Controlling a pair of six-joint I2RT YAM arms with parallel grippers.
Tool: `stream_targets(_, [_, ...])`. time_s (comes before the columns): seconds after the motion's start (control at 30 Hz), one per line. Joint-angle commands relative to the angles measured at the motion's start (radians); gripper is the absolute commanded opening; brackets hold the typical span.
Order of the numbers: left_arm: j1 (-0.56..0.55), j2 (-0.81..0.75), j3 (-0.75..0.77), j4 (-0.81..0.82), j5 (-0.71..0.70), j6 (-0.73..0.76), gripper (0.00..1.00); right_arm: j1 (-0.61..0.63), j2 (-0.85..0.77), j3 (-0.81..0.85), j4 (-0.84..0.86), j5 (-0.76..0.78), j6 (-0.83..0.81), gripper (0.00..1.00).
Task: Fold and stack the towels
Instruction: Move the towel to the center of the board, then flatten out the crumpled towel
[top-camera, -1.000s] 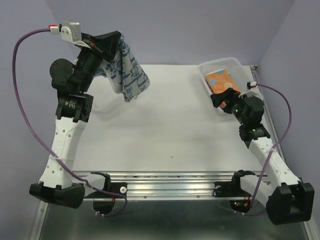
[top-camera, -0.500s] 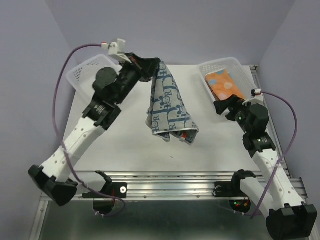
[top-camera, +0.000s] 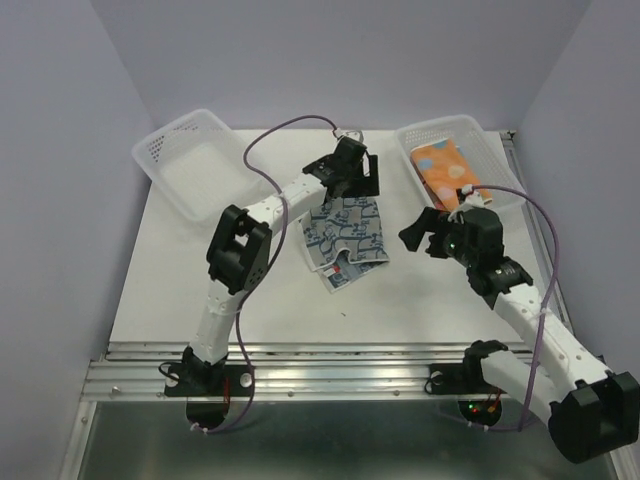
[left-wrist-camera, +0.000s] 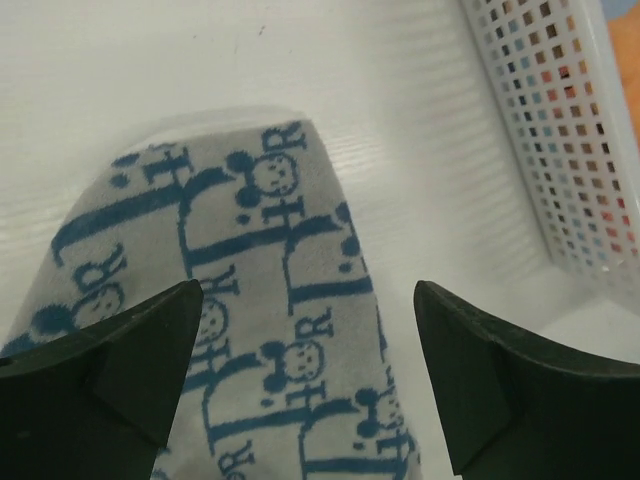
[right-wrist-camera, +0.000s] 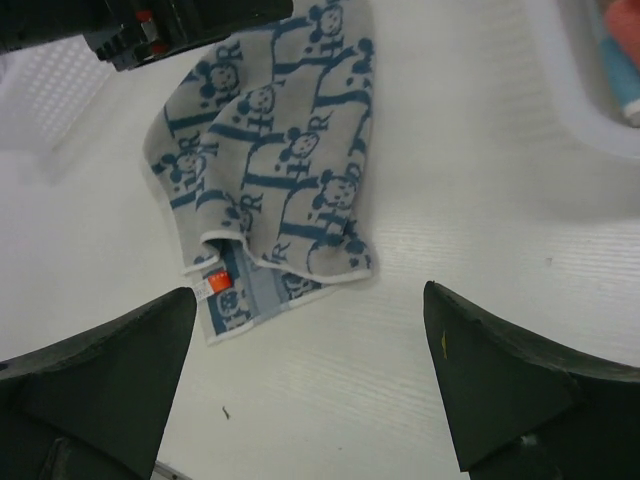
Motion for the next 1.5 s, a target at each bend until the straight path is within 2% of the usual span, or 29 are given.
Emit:
stream_targets(0.0, [-0.014,-0.296,-0.11,0.035,-0.103,0.05,0.99,0.175,0.016,0.049,-0.027,0.073,-0.034,1.0])
stream_targets(0.17, [-0.011,-0.593,-0.463,0.097,-0.26,0.001,0.99,0.478,0.191,0.077,-0.007,0.24,-0.021,1.0])
stream_targets(0.27, [0.015,-0.768,-0.679,0.132,-0.307,-0.066,0.99,0.588,0.301,0.117,0.008,0.315,0.004,1.0])
stream_targets(0.33, [0.044,-0.846,-0.78,0.152,-0.3,-0.1,0.99,0.625,0.359,0.14,0.042,0.325,0.007,1.0])
stream_targets(0.37, [0.067,-0.921,-0.881,0.16,-0.295,-0.119,0.99,0.645,0.42,0.146,0.059,0.311,-0.001,1.0])
stream_targets(0.53, [0.122,-1.131,-1.133,0.181,-0.277,-0.2,0.99,0.728,0.594,0.256,0.114,0.334,-0.041,1.0])
stream_targets(0.77, [0.159,-1.256,-1.249,0.181,-0.275,-0.217,0.99,0.732,0.737,0.307,0.157,0.341,-0.042,1.0])
stream_targets(0.97, [0.186,-1.242,-1.261,0.18,-0.271,-0.219,0.99,0.734,0.78,0.281,0.157,0.367,-0.013,1.0])
stream_targets(1.13, [0.199,-1.216,-1.252,0.189,-0.252,-0.207,0.99,0.719,0.785,0.237,0.025,0.485,0.064,1.0])
stream_targets(1.27, [0.202,-1.189,-1.246,0.192,-0.237,-0.203,0.99,0.67,0.708,0.128,0.0,0.492,0.111,1.0])
stream_targets(1.47, [0.205,-1.169,-1.267,0.221,-0.177,-0.205,0.99,0.594,0.5,0.062,-0.084,0.53,0.124,1.0])
